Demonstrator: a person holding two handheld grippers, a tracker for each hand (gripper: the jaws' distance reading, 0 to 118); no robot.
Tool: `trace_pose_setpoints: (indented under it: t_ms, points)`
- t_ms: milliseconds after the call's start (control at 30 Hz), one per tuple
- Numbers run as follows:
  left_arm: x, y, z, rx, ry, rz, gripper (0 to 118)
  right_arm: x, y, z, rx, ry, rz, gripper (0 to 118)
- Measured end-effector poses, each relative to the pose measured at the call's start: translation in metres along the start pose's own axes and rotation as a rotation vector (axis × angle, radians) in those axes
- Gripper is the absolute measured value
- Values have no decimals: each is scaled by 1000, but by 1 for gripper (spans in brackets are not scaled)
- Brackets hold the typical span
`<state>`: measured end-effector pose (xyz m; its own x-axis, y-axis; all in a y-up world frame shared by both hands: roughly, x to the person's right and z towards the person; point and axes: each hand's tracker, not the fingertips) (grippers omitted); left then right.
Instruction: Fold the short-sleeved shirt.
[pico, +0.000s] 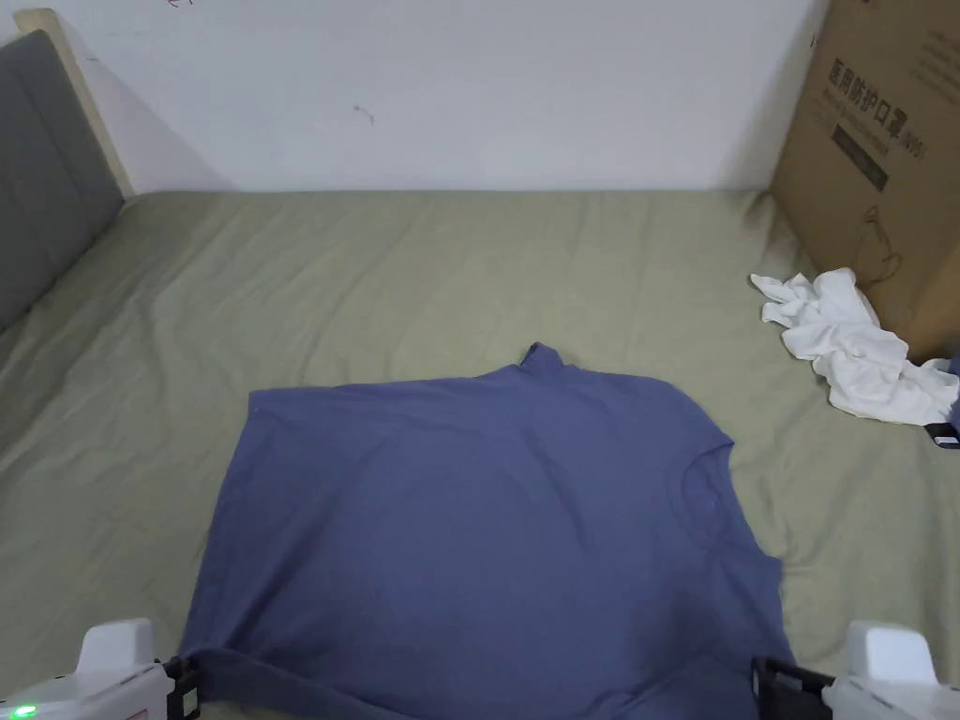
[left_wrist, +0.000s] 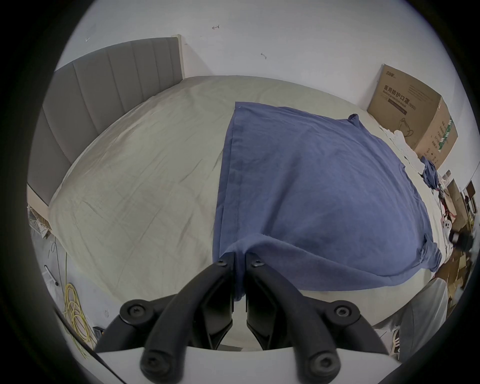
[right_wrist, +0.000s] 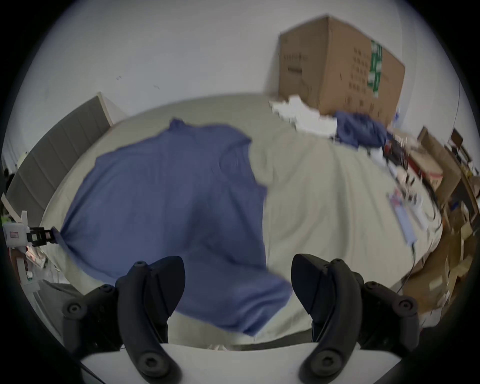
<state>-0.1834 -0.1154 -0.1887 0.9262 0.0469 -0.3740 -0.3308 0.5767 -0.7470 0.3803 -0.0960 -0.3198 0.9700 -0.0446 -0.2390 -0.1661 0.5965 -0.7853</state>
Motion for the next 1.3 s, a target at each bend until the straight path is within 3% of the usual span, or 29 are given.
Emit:
trace_pose_setpoints:
  t_ms: [200, 333, 367, 400, 467, 500, 867, 1067, 1300]
  points:
    - [4, 0, 3, -7, 1, 5, 6, 5, -32, -26, -112, 1, -3, 85]
    - [4, -1, 2, -10, -1, 19, 6, 4, -40, -39, -151, 12, -39, 77]
    - [4, -2, 1, -11, 1, 21, 6, 2, -41, -41, -160, 15, -45, 68]
    - [4, -2, 1, -12, 2, 23, 6, 2, -43, -43, -164, 26, -55, 50]
    - [5, -3, 2, -11, 2, 25, 6, -1, -42, -38, -156, 50, -72, 30]
    - [5, -3, 3, -10, 3, 25, 6, -6, -39, -31, -144, 67, -70, 5]
    - [0, 28, 21, 71, -11, 47, 6, -13, 37, 20, 91, 96, -28, 5]
    - [0, 68, 1, 92, -2, 38, 6, -17, 99, -20, 110, 87, 20, 5]
    - [12, 110, -53, 38, 26, 13, 6, -22, 141, -97, 2, 59, 38, 5]
